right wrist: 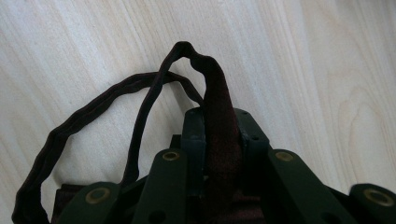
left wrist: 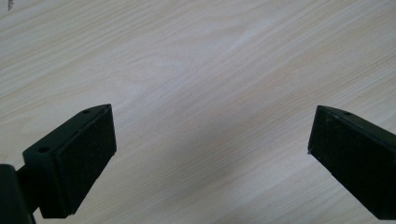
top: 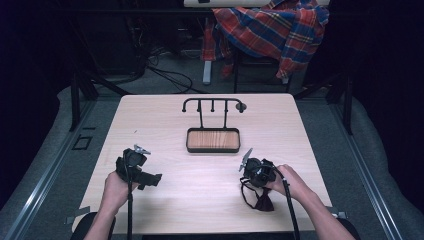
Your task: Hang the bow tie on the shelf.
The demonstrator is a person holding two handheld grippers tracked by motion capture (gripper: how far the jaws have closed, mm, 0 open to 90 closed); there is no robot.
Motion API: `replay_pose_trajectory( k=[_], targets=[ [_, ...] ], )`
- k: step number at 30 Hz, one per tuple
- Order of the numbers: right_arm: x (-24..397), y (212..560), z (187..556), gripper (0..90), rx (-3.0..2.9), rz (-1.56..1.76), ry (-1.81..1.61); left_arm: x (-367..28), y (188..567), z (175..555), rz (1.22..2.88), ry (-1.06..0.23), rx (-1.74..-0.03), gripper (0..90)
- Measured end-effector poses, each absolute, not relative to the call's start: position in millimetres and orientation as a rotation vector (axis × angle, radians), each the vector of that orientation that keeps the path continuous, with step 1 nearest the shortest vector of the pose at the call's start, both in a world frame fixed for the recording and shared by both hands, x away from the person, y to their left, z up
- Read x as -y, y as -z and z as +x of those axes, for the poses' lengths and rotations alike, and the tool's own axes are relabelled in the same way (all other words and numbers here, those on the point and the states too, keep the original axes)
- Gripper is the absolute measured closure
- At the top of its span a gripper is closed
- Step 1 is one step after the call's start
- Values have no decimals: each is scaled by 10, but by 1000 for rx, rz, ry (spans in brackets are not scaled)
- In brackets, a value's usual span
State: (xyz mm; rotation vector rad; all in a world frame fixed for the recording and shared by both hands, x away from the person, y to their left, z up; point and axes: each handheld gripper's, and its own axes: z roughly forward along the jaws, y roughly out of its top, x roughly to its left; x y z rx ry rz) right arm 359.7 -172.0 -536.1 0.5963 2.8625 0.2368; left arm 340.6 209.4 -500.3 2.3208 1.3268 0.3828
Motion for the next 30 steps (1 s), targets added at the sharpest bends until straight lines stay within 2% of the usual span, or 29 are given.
replay_pose_trajectory(
  k=[6,16,30],
  targets=[
    [1717,5392,3598,752,-2872,599,-211,-2093,5001,3405,2323,-383,-1325,11],
    [1744,5408,3609,887,-2835,616,-175,-2094,5002,3406,2322,-382,-1325,11],
    [1894,5233,3686,897,-2709,838,-248,-2097,5002,3404,2319,-384,-1331,11]
  ],
)
